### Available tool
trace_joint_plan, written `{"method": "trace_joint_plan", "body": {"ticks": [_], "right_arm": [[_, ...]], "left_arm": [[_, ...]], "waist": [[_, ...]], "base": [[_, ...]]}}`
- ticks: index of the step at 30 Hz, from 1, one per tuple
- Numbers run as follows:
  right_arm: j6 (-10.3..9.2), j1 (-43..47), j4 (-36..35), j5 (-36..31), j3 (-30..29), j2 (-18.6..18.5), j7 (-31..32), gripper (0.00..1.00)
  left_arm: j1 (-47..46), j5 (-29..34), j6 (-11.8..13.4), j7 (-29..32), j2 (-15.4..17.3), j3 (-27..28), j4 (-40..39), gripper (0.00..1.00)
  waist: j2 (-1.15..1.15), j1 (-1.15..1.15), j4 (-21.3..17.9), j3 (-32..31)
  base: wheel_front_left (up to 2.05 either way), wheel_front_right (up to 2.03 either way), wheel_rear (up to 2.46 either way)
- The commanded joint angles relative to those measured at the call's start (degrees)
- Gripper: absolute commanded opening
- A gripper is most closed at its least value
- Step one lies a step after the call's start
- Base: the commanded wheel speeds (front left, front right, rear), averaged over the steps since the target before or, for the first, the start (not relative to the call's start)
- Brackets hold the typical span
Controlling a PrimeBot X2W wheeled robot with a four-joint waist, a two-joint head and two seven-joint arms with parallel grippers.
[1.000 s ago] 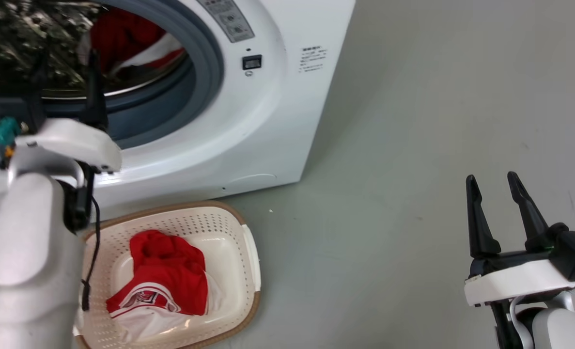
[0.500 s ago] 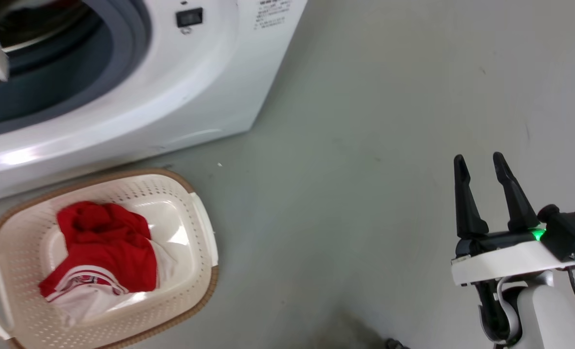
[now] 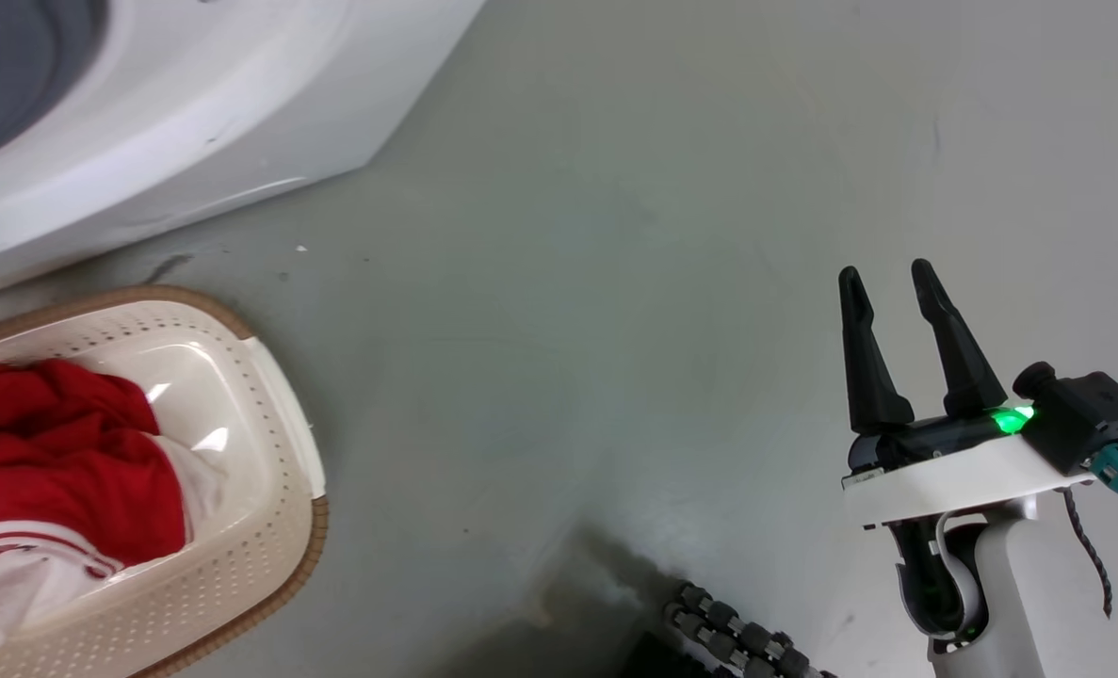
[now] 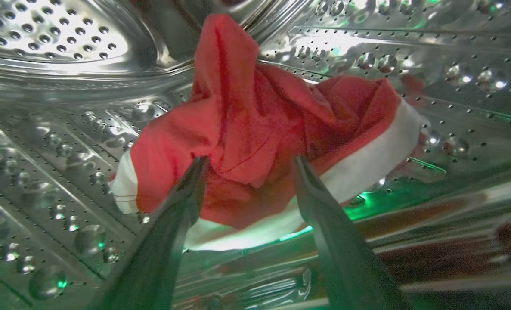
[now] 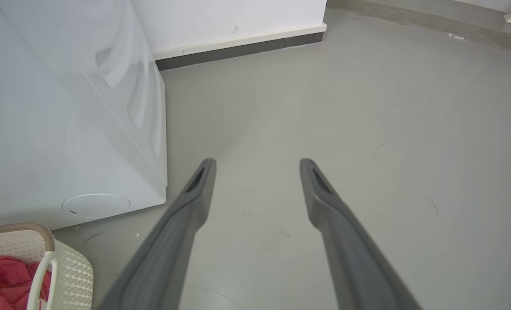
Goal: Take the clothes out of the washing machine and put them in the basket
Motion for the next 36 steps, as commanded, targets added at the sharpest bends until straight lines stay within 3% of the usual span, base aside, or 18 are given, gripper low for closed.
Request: {"method": "trace_joint_plan", "body": {"ticks": [1, 20, 23, 24, 36], "right_arm": [[-0.04, -1.21, -0.22, 0.45, 0.30, 0.05, -0.11, 1.00], [-0.04, 0.50, -1.19, 1.74, 0.97, 0.05, -0.11, 1.00], [-0.04, 0.53, -1.20, 2.01, 0.89, 0.05, -0.11, 1.00], [-0.04, 0.46, -1.21, 1.98, 0.92, 0.05, -0.11, 1.00], [-0.04, -0.98, -0.70, 2.06, 1.30, 0.05, -0.12, 1.00]], "left_arm": [[-1.68, 0.16, -0.08, 1.23, 0.65, -0.29, 0.34, 1.00], [-7.86, 0.33, 3.18, 15.07, -0.66, -3.11, 3.06, 1.00], [-7.94, 0.28, 3.33, 15.53, -0.75, -3.42, 3.00, 0.04], [-8.02, 0.31, 3.58, 14.91, -0.67, -3.36, 2.60, 0.00], [-7.54, 2.10, 6.71, 3.83, 0.67, -3.00, -0.29, 0.00]], "waist": [[0.00, -0.01, -1.70, 1.57], [0.00, -0.01, -2.16, 4.90], [0.00, -0.01, -2.13, 5.00], [0.00, -0.01, -2.13, 5.06], [0.00, -0.01, -2.41, 4.46]], "base": [[0.00, 0.00, 0.00], [0.00, 0.00, 0.00], [0.00, 0.00, 0.00], [0.00, 0.00, 0.00], [0.00, 0.00, 0.00]]}}
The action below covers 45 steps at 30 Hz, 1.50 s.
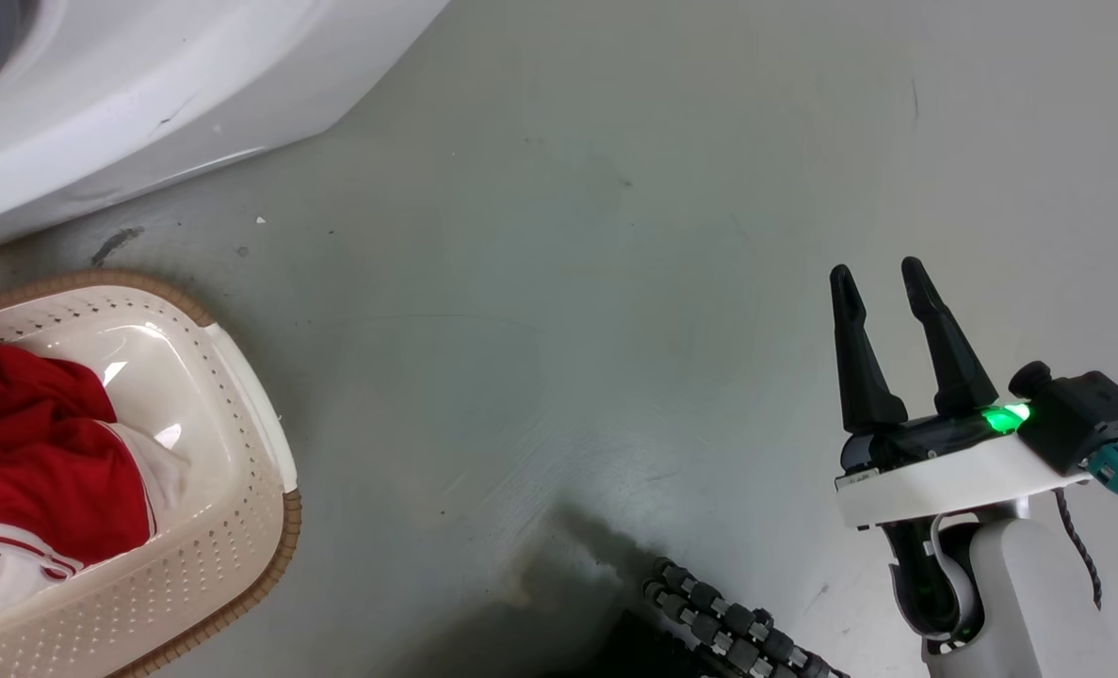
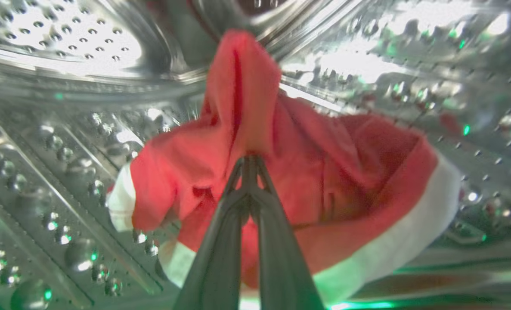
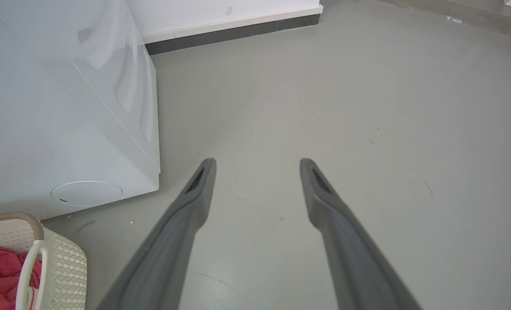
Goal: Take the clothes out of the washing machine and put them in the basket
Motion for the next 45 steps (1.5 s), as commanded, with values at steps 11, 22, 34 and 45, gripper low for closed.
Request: {"method": "trace_joint_plan", "body": {"ticks": [11, 22, 34, 45], "right_arm": [[-0.04, -1.90, 0.09, -0.53, -0.41, 0.05, -0.09, 1.00], [-0.04, -0.09, -0.67, -3.19, -3.34, 0.04, -0.10, 1.00], [-0.04, 0.99, -1.22, -3.82, -4.00, 0.04, -0.10, 1.00], [-0.04, 0.69, -0.72, -3.18, -3.50, 0.04, -0.10, 1.00]], "left_arm": [[2.88, -0.25, 1.81, -17.77, 0.90, 1.80, 0.68, 0.00], [11.44, -4.01, 1.22, -31.59, -1.37, 3.91, 3.06, 0.00], [19.89, -7.94, 0.57, -33.07, -2.00, 5.50, 0.93, 0.03], [18.87, -9.53, 1.08, -30.16, -1.06, 5.87, -1.09, 1.00]], "waist": [[0.00, -0.01, 0.37, -2.67], [0.00, -0.01, 4.00, -7.11], [0.00, -0.01, 5.69, -8.70], [0.00, -0.01, 5.09, -8.32]], "base": [[0.00, 0.00, 0.00], [0.00, 0.00, 0.00], [0.00, 0.00, 0.00], [0.00, 0.00, 0.00]]}}
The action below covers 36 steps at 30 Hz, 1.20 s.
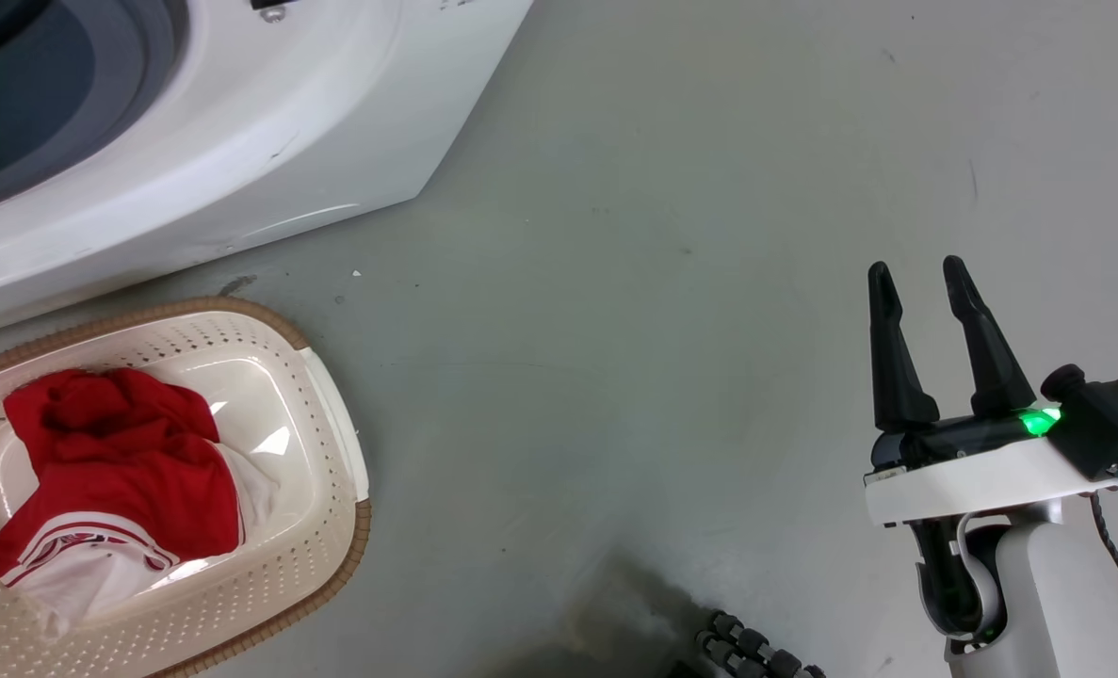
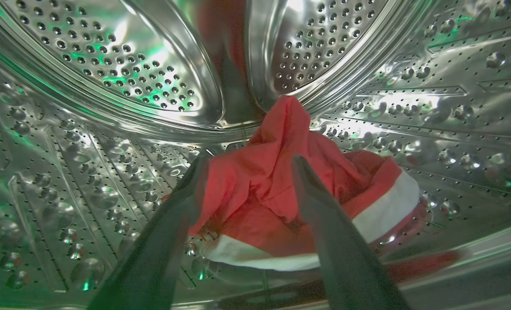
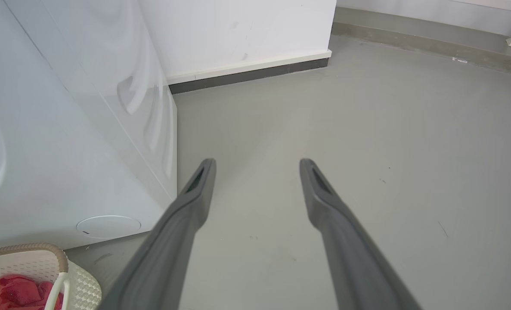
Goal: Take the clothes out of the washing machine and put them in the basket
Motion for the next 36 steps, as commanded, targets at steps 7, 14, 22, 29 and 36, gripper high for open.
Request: {"method": "trace_joint_plan", "body": {"ticks": [7, 14, 22, 29, 36], "right_arm": [[-0.04, -0.66, 0.21, 1.34, 1.41, 0.04, -0.10, 1.00], [-0.04, -1.75, 1.14, 3.96, 4.17, 0.04, -0.10, 1.00], [-0.04, -0.75, 1.14, 4.46, 4.13, 0.04, -0.10, 1.00], [-0.04, -0.83, 0.93, 4.89, 4.51, 0.03, -0.10, 1.00], [-0.04, -0.35, 0.65, 5.46, 4.66, 0.03, -0.10, 1.00]], "left_arm": [[-6.12, 1.98, -0.21, 7.86, 2.29, -3.09, -0.32, 1.00], [-15.15, 4.05, -1.01, 20.19, 3.90, -6.89, 2.97, 1.00], [-20.42, 3.08, -1.05, 31.50, 1.89, -8.78, 6.09, 1.00], [-22.91, 2.97, -0.82, 37.97, 0.00, -10.69, 6.59, 1.00], [-23.16, 2.74, -0.09, 40.55, -1.73, -12.04, 6.42, 1.00]], "waist": [[0.00, 0.00, -1.74, 2.13], [0.00, 0.00, -5.18, 5.60], [0.00, 0.00, -5.35, 6.99], [0.00, 0.00, -5.06, 8.28], [0.00, 0.00, -4.92, 9.07]], "base": [[0.00, 0.00, 0.00], [0.00, 0.00, 0.00], [0.00, 0.00, 0.00], [0.00, 0.00, 0.00], [0.00, 0.00, 0.00]]}}
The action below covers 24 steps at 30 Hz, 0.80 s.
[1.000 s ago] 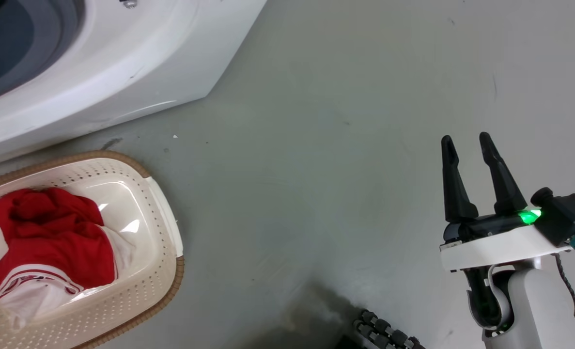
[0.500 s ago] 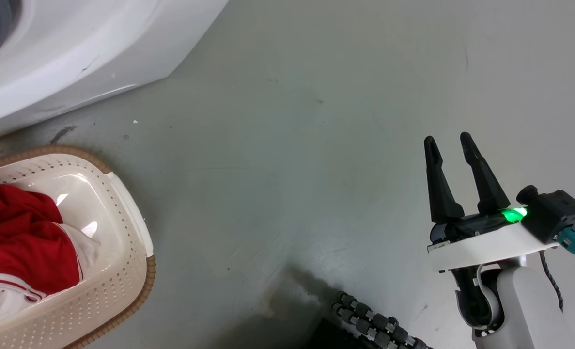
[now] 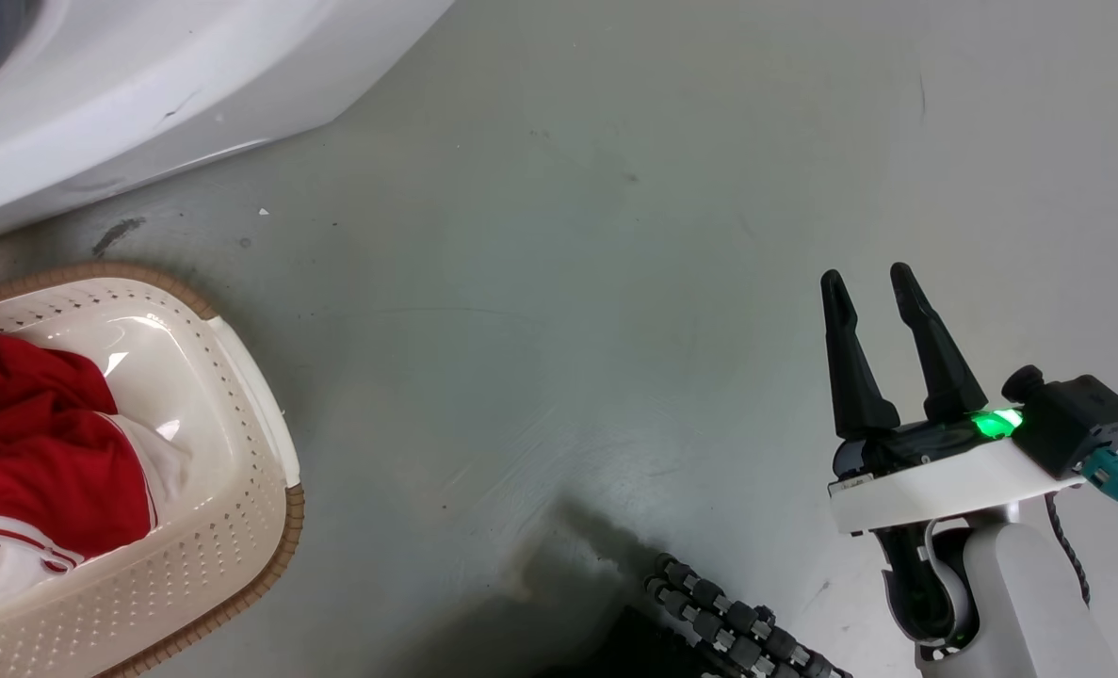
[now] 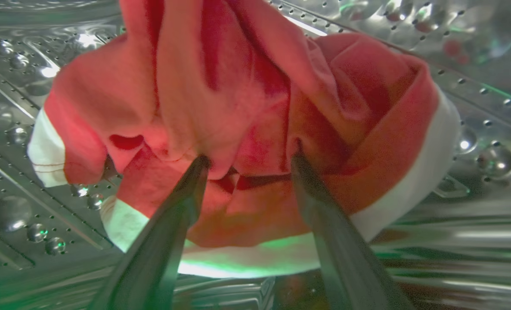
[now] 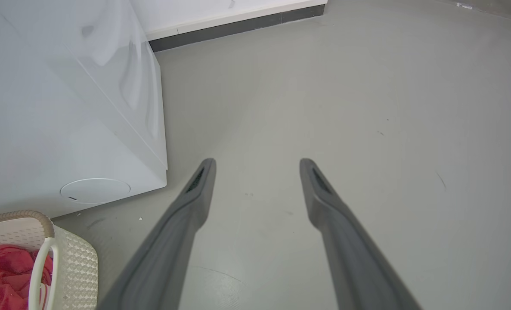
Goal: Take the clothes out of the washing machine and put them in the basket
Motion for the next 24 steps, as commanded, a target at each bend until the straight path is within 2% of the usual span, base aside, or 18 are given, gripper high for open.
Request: {"method": "trace_joint_plan", "body": {"ticks": [1, 3, 4, 5, 6, 7, 12, 19, 24], "right_arm": [[-0.04, 0.14, -0.29, 0.29, 0.00, 0.03, -0.10, 1.00], [-0.04, 0.34, -0.39, 0.30, -0.04, 0.03, -0.10, 1.00], [-0.04, 0.43, -0.44, 0.32, -0.06, 0.03, -0.10, 1.00], [-0.04, 0.52, -0.48, 0.35, -0.11, 0.03, -0.10, 1.00], [-0.04, 0.60, -0.54, 0.39, -0.14, 0.03, -0.10, 1.00], [-0.04, 0.64, -0.59, 0.40, -0.15, 0.03, -0.10, 1.00], [-0.04, 0.53, -0.44, 0.51, -0.07, 0.03, -0.10, 1.00], [-0.04, -0.07, -0.14, 0.33, -0.13, 0.04, -0.10, 1.00], [-0.04, -0.75, 0.06, 0.17, 0.00, 0.03, -0.10, 1.00]], "left_arm": [[0.26, -0.07, -0.37, 0.66, -0.82, -0.84, 0.25, 1.00], [0.17, -0.21, -0.51, 0.98, -1.05, -1.09, 0.23, 1.00], [0.12, -0.43, -0.53, 1.16, -1.24, -1.14, 0.28, 0.93], [0.09, -0.38, -0.44, 1.34, -1.41, -1.27, 0.35, 0.43], [-0.01, -0.28, -0.18, 1.08, -1.48, -1.35, 0.20, 0.13], [-0.07, -0.26, 0.28, 0.89, -1.51, -1.29, 0.09, 0.00], [0.33, 0.32, 1.66, -1.49, -0.78, -1.07, -0.57, 0.00], [1.10, 1.29, 4.00, -8.20, 1.33, -0.09, -2.14, 0.00], [2.16, 1.25, 4.51, -12.97, 2.54, 0.67, -3.58, 0.00]], "waist": [[0.00, 0.00, 0.03, 0.08], [0.00, 0.00, 0.08, 0.24], [0.00, 0.00, 0.08, 0.31], [0.00, 0.00, 0.11, 0.37], [0.00, 0.00, 0.13, 0.44], [0.00, 0.00, 0.14, 0.49], [0.00, 0.00, 0.16, 0.60], [0.00, 0.00, 0.09, 0.28], [0.00, 0.00, 0.07, -0.04]], "base": [[0.00, 0.00, 0.00], [0.00, 0.00, 0.00], [0.00, 0.00, 0.00], [0.00, 0.00, 0.00], [0.00, 0.00, 0.00], [0.00, 0.00, 0.00], [0.00, 0.00, 0.00], [0.00, 0.00, 0.00], [0.00, 0.00, 0.00]]}}
